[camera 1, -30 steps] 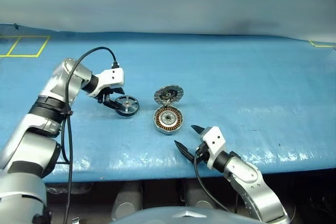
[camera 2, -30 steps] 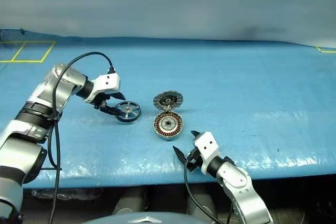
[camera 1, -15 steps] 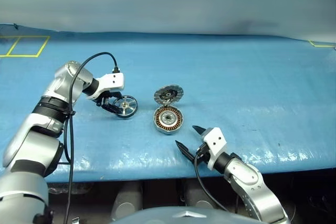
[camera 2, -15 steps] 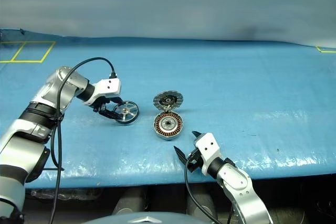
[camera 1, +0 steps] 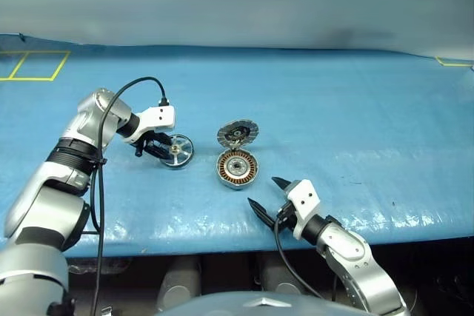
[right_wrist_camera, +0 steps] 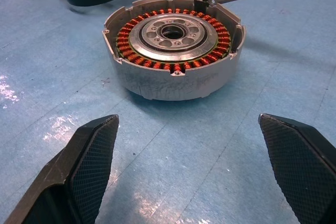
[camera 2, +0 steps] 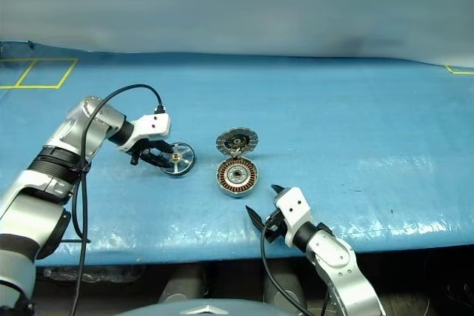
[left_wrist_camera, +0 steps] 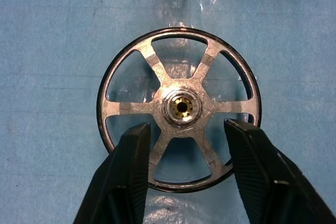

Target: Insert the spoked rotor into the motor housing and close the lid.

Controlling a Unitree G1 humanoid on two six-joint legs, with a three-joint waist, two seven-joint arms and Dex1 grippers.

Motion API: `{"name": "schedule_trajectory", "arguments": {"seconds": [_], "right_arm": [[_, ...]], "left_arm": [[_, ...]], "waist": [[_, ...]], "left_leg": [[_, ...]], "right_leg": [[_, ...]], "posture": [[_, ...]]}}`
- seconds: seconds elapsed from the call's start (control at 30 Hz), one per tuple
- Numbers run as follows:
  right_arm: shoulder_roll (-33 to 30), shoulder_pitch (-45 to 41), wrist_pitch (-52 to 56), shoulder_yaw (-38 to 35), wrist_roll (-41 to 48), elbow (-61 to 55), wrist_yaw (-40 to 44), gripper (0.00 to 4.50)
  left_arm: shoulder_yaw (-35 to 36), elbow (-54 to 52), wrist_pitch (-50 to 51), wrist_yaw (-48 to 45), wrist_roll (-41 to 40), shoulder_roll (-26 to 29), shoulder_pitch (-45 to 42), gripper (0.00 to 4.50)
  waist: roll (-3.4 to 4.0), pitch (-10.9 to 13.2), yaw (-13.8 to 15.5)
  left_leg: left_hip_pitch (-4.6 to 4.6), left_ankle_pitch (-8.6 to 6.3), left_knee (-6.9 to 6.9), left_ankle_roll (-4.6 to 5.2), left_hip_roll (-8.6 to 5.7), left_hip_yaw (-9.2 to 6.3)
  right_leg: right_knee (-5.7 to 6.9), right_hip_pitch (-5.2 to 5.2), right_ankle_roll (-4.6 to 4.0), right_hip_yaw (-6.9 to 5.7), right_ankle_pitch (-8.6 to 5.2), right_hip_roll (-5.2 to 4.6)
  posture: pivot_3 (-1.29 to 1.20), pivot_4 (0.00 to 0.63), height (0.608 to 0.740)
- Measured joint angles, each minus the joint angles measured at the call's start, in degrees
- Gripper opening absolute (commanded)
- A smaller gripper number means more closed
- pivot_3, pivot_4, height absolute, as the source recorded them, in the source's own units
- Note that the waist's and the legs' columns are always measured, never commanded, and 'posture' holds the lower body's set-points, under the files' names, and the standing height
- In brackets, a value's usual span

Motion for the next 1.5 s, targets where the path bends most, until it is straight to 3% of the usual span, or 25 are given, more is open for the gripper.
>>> {"name": "schedule_trajectory", "arguments": {"seconds": [0.5, 0.73, 1.13, 1.5], "right_arm": [[-0.1, 0.1, 0.0, -0.4, -0.1, 0.0, 0.0, 4.50], [-0.2, 0.0, 0.0, -0.4, -0.1, 0.0, 0.1, 4.50], [-2.6, -0.1, -0.2, -2.0, 2.0, -0.1, 3.5, 4.50], [-2.8, -1.3, -6.8, -2.5, 3.8, 2.7, 7.0, 4.50]], "left_arm": [[0.6, -1.1, 0.0, 0.4, 1.0, 0.1, 0.9, 1.19], [2.6, -5.6, 1.5, 0.2, -0.4, 2.8, 3.9, 1.00], [8.8, -31.7, 12.6, -5.1, -14.6, 6.9, 14.5, 0.99], [5.0, -37.7, 23.0, 5.7, -16.4, -3.1, 12.1, 0.99]], "waist": [[0.02, 0.0, 0.0], [0.01, 0.0, -0.4], [0.01, 0.0, -0.1], [0.00, 0.0, 0.1]], "left_leg": [[0.08, 0.00, 0.01, 0.00, 0.00, 0.00], [0.06, 0.00, -0.01, 0.00, 0.02, 0.00], [0.06, 0.00, 0.06, 0.00, 0.02, -0.01], [0.07, 0.00, 0.11, 0.00, 0.00, -0.01]], "right_leg": [[0.04, 0.07, 0.00, 0.01, 0.00, 0.00], [0.04, 0.04, 0.00, 0.01, 0.00, 0.01], [0.03, 0.07, -0.01, 0.02, 0.00, -0.01], [0.03, 0.12, 0.03, 0.02, 0.02, 0.02]], "posture": [[0.00, 0.150, 0.740], [0.00, 0.150, 0.740], [0.00, 0.150, 0.740], [0.00, 0.150, 0.740]]}}
